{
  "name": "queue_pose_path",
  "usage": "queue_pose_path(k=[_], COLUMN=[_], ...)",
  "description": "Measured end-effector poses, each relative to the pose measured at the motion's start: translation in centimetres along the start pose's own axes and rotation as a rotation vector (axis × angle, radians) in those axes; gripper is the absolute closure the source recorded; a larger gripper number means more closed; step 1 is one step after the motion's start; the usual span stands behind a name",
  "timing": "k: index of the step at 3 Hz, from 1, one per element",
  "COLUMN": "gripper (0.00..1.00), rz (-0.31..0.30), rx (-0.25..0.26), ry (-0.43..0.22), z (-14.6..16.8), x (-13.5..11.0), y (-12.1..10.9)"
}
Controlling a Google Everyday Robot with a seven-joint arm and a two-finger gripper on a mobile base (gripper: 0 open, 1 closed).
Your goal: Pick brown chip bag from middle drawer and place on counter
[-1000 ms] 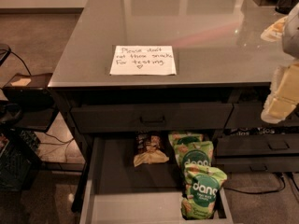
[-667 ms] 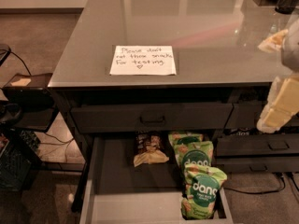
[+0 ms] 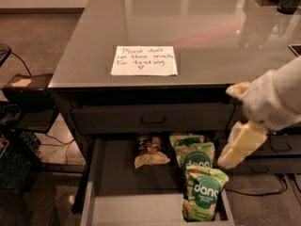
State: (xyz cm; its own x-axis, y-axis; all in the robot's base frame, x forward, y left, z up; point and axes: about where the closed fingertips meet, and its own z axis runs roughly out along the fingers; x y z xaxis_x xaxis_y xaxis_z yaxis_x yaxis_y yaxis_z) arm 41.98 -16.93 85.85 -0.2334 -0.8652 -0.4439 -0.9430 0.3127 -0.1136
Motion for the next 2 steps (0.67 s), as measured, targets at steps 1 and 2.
queue_pose_path(k=[1,2], gripper=[0.0,0.0], rz=[0.01,-0.019], rx=[-0.036,-0.128], ry=[-0.04,-0.046], z=[5.1,11.6], x=[-0.7,-1.3], y=[2.2,5.1])
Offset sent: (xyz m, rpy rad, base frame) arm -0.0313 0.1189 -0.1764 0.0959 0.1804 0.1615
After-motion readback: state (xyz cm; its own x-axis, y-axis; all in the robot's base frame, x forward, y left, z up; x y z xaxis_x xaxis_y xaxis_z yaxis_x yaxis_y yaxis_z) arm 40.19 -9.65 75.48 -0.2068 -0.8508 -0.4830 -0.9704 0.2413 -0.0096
